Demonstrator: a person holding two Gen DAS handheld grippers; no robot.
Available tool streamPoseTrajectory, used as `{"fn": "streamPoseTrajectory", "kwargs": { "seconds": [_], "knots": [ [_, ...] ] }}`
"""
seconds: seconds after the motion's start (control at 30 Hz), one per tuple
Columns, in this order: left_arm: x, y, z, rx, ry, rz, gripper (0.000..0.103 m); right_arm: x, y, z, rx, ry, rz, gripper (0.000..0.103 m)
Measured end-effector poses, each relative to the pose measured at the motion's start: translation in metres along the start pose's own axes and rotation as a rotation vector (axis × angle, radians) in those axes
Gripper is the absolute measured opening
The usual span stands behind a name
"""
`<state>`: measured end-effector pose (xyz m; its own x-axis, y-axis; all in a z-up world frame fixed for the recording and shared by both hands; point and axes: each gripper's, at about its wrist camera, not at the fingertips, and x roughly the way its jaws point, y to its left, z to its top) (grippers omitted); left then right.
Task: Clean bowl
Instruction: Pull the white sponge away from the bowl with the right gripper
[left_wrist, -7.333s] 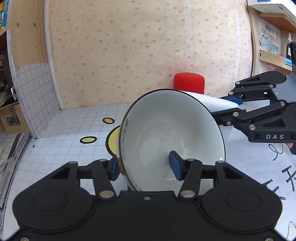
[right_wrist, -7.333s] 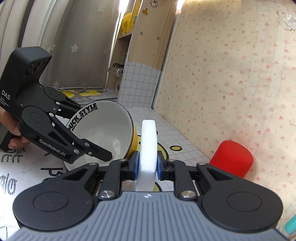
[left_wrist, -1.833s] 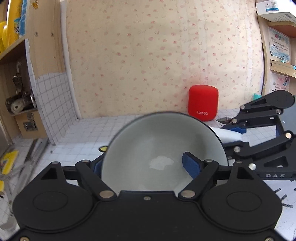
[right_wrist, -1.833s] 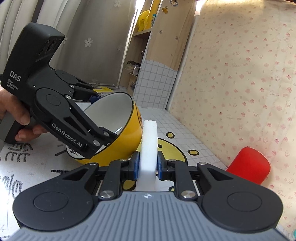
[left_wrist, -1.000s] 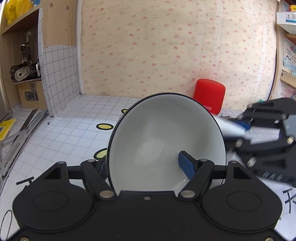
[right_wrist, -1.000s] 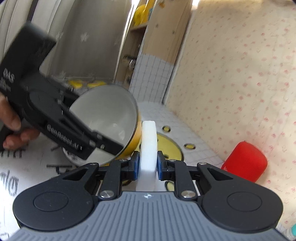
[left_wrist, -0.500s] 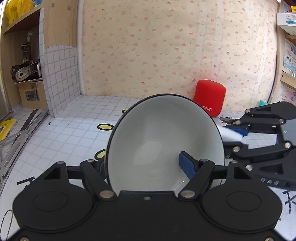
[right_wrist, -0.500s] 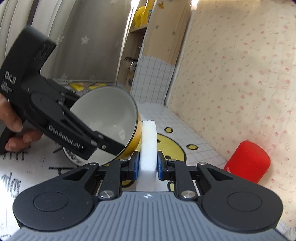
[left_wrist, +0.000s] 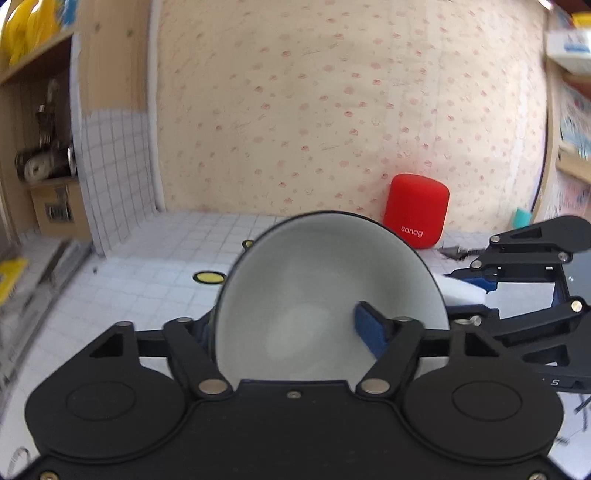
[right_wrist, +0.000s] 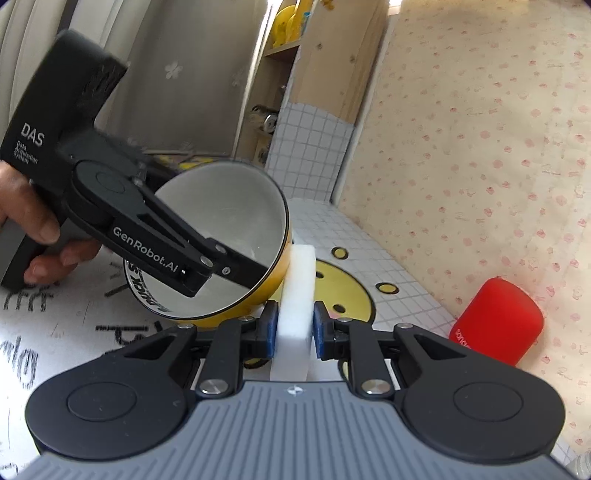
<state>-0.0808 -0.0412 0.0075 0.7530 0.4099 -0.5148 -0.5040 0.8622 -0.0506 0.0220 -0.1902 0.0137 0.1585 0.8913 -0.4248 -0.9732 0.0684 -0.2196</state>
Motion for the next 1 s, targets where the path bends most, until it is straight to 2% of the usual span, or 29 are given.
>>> {"fn": "streamPoseTrajectory", "kwargs": {
  "seconds": [0.1,0.2,0.3,0.53,0.63,0.73,1.0],
  "knots": [
    [0.003,0.007,-0.001,-0.047,0.024,0.014,0.063,-0.008,-0.006,0.003,0.036,-0.055,0.0,0.022],
    [0.003,0.008,-0.002,-0.051,0.029,0.015,0.063,-0.013,-0.006,0.006,0.044,-0.109,0.009,0.024],
    [0.002,0.005,-0.003,-0.038,0.02,0.015,0.063,-0.008,-0.006,0.003,0.04,-0.077,-0.01,0.024],
    [-0.001,-0.002,-0.004,0.008,0.018,0.033,0.063,-0.011,-0.009,0.003,0.044,-0.073,0.001,0.024],
    [-0.005,-0.007,-0.005,0.042,0.012,0.036,0.063,-0.019,-0.015,0.002,0.082,-0.094,-0.003,0.023],
    [-0.007,-0.011,-0.006,0.081,0.007,0.033,0.063,-0.02,-0.02,0.0,0.096,-0.089,-0.034,0.023],
    [-0.015,-0.017,-0.011,0.161,0.021,-0.011,0.063,-0.013,-0.02,-0.004,0.088,-0.051,-0.031,0.023]
  ]
}}
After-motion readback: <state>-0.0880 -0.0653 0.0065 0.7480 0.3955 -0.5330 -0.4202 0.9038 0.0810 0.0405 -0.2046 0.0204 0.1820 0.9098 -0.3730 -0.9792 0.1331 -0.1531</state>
